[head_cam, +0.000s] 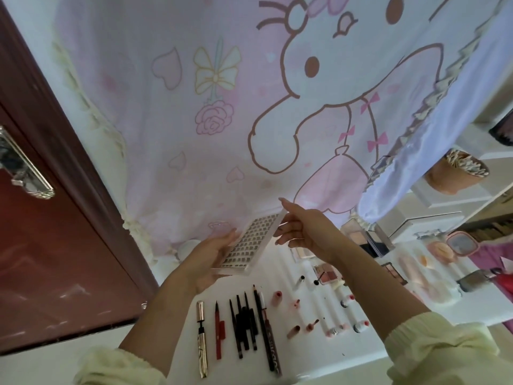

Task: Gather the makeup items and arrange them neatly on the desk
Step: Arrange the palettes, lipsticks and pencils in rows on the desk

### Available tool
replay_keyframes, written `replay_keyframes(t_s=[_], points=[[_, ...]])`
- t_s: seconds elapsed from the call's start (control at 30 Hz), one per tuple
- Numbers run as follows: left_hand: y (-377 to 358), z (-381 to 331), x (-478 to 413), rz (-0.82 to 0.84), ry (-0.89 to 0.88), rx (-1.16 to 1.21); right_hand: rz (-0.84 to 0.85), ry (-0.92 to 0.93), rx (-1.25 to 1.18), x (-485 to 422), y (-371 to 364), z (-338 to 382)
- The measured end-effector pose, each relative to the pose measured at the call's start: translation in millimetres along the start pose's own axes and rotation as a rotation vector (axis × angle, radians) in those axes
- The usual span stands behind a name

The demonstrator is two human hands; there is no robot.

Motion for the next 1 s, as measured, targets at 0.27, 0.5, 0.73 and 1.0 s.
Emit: replay_keyframes(t_s=[0.27,0.5,0.73,1.0], points=[[0,11,7,-0.012,0.116,-0.086,-0.029,0.001,-0.031,8,2,9],[-6,16,9,0.035,0.158,-0.121,-0.023,0.066,0.011,12,6,16],[-20,-13,2,0.021,-0.074,0.069,-0.041,0.041,0.055,3,8,0],[-22,-18,6,0.013,-0.033,-0.027,0.003,0.049,-0.052,0,12,8]])
Point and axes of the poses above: each hand's wrist, its own x-axis away from the middle knuckle, its own y-axis out of the back of the hand, z = x × y, the point moved 10 cm from there along -x, towards the middle knuckle, and after that the axes turned 15 degrees about x, right-handed, at the moved point
